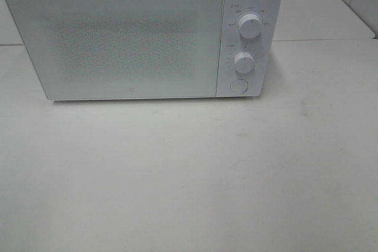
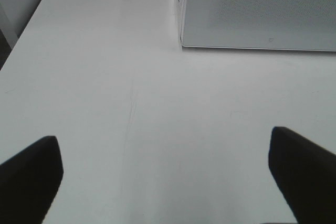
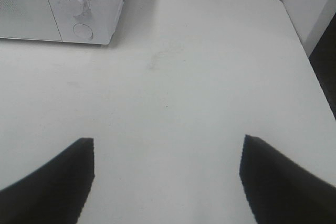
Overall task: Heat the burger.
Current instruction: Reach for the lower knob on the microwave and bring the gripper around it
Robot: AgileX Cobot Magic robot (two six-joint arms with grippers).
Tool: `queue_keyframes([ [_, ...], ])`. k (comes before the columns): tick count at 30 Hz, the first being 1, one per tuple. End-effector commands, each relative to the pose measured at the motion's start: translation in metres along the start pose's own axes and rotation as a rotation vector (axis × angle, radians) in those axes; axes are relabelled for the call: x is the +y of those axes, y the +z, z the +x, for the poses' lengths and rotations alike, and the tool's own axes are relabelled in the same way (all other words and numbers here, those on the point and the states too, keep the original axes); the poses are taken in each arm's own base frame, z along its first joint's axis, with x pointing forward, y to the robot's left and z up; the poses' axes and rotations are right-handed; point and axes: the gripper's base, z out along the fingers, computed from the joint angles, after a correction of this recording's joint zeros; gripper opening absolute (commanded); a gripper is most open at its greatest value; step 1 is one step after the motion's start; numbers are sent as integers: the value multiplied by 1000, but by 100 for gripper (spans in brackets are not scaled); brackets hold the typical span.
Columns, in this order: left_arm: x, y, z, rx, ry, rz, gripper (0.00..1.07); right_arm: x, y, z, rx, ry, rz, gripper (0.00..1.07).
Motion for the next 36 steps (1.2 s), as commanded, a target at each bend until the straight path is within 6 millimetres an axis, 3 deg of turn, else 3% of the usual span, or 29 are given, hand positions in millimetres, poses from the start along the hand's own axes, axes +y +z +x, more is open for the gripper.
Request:
queue_keyframes([
  [1,0,-3,1,-40,-12,-3,100,0,-2,2,-25,3,5,75],
  [30,0,-3,1,-40,-10,-3,100,0,-2,2,-21,5,2,75],
  [36,0,-3,1,-40,-10,-3,100,0,-9,-9,-77,13,0,75],
])
